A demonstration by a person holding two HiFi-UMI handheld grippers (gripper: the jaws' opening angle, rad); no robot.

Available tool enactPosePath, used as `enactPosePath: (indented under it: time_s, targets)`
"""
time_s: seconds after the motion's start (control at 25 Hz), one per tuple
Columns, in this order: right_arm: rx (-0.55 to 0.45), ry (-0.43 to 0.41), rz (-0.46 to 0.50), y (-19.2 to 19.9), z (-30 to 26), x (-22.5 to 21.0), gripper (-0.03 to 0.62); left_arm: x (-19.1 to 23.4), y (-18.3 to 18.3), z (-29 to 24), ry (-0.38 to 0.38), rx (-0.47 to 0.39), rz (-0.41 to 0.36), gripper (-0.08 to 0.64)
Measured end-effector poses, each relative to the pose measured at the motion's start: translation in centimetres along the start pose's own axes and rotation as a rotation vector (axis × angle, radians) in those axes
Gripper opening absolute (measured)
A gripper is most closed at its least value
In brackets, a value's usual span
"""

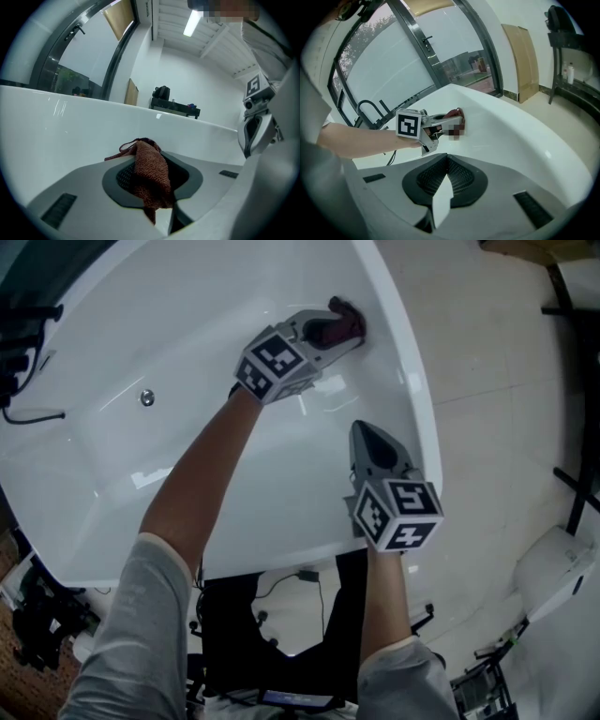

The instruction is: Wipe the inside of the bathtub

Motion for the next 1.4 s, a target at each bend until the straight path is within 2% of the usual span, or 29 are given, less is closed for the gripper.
enactPosePath:
  time_s: [0.08,0.28,0.36,0.48,0.56,0.72,0.84,0.92,1.12,1.28,1.4]
  targets:
    - [0.006,0.002,0.007,0.3,-0.3,-0.1,0.009,-1.1,0.4,0.0,0.016,-0.001,-0.004,0.103]
    - [0.029,0.013,0.003,1.2,-0.1,-0.9,0.009,-6.9,2.9,0.1,0.128,0.031,-0.012,0.103]
    - [0.038,0.017,-0.001,1.5,0.0,-1.0,0.009,-8.1,3.8,0.3,0.138,0.032,-0.017,0.103]
    - [0.043,0.014,0.006,1.7,0.0,-0.9,0.009,-7.5,4.1,0.5,0.135,0.036,-0.047,0.104]
    - [0.043,0.012,0.010,1.8,-0.1,-0.9,0.009,-5.7,4.2,0.5,0.110,0.047,-0.056,0.104]
    - [0.043,0.025,0.021,2.1,-1.3,-1.0,0.009,-0.9,4.3,0.7,0.036,0.053,-0.044,0.104]
    - [0.052,0.035,0.030,2.4,-2.3,-1.0,0.009,0.2,4.3,0.8,0.028,0.035,-0.028,0.104]
    - [0.065,0.044,0.036,2.6,-3.0,-0.9,0.009,-0.2,4.7,0.9,0.047,0.039,-0.027,0.104]
    - [0.099,0.059,0.040,3.2,-4.0,-0.8,0.009,-4.9,9.0,1.4,0.169,0.150,-0.047,0.104]
    - [0.108,0.066,0.049,3.1,-3.8,-0.8,0.009,-8.1,10.3,1.6,0.189,0.123,-0.019,0.104]
    - [0.115,0.071,0.049,3.3,-3.6,-1.0,0.009,-8.1,10.5,1.7,0.197,0.116,-0.029,0.103]
Point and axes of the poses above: the fingertips, and each gripper's own axes: z backward along the fingers, x to its left, y out of its underside, the point moved 6 cm from there along z, backward along the fingers, and after that the axes turned 11 degrees about -x, right-handed, at the moved point
